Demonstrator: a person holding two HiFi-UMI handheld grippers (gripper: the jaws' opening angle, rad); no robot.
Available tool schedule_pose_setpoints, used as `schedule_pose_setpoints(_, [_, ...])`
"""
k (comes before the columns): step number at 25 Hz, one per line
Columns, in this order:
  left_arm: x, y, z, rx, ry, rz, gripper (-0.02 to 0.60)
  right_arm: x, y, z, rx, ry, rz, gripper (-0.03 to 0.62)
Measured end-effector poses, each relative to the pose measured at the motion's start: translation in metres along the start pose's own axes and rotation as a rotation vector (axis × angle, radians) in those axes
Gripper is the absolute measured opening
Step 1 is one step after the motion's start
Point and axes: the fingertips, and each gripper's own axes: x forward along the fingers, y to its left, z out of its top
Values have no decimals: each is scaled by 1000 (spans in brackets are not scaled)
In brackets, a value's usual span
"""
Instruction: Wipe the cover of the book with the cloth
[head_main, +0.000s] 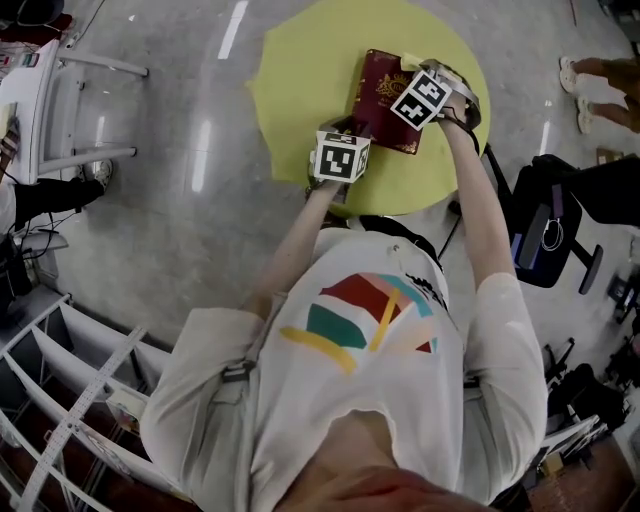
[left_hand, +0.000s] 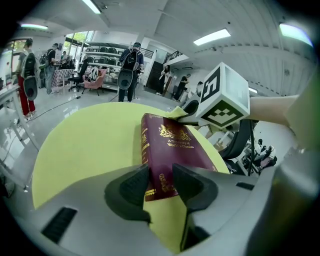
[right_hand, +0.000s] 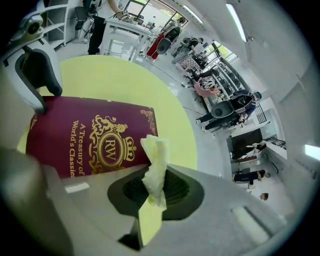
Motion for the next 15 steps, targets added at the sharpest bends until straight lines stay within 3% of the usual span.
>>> schedule_pose_setpoints(15, [-2,1,-1,-4,-5,-13,153,-12,39,-6,-115,46,54,29])
